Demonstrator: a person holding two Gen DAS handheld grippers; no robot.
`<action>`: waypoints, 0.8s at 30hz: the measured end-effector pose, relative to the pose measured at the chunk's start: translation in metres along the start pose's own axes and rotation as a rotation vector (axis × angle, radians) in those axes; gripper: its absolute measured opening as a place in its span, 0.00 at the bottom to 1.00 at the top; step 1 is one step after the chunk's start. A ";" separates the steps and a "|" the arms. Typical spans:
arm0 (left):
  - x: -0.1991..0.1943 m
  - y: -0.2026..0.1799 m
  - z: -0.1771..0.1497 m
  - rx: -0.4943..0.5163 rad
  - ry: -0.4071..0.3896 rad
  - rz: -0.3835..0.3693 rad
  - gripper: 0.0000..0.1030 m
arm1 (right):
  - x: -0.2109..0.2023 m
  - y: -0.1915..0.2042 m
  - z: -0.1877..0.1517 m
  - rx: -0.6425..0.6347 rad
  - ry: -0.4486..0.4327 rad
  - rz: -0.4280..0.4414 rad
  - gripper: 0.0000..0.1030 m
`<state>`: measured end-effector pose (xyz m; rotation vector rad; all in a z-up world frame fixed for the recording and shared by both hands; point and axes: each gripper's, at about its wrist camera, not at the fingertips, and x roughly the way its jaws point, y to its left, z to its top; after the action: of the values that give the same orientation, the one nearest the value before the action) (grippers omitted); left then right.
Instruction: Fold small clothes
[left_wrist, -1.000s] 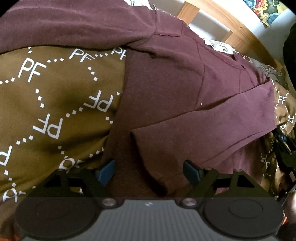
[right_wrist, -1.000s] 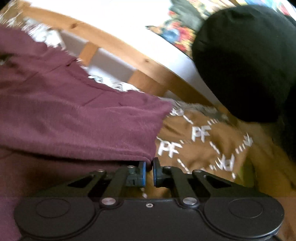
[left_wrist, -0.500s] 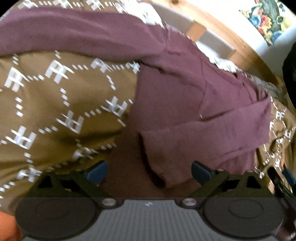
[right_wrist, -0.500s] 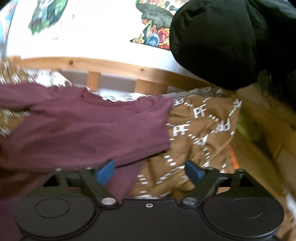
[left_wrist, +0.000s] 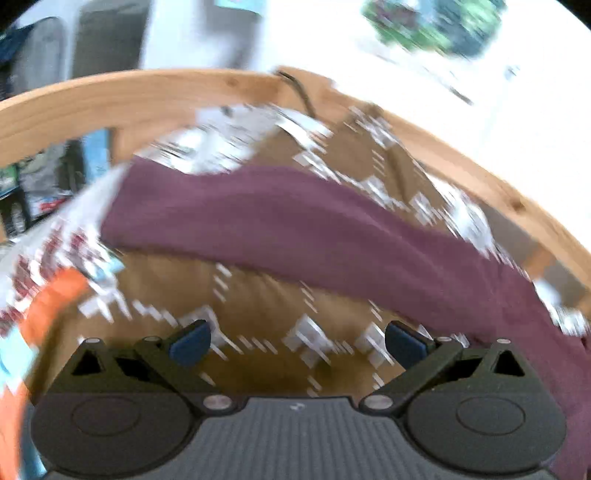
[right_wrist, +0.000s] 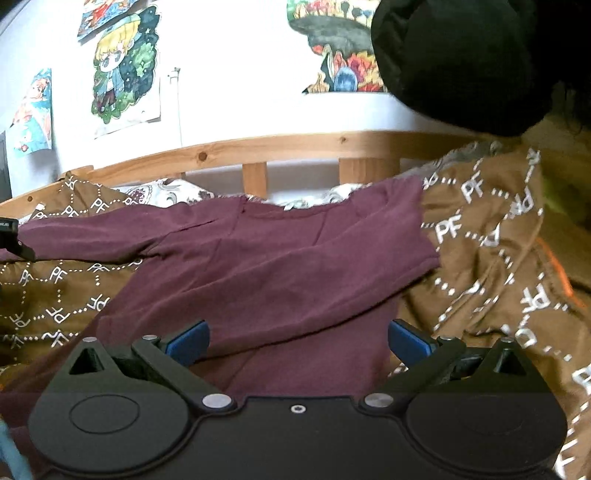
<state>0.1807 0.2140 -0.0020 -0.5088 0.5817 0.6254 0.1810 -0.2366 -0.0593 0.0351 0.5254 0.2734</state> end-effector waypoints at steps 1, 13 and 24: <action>0.003 0.007 0.006 -0.031 -0.022 0.003 0.99 | 0.003 -0.001 -0.001 0.010 0.005 0.008 0.99; 0.014 0.022 0.037 -0.309 -0.230 0.225 0.06 | 0.008 -0.005 -0.011 0.041 0.019 0.042 0.99; -0.052 -0.050 0.036 0.019 -0.561 -0.070 0.04 | -0.001 -0.002 -0.008 0.022 -0.001 0.035 0.99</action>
<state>0.1920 0.1803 0.0705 -0.3123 0.0386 0.6602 0.1764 -0.2395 -0.0659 0.0661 0.5268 0.3013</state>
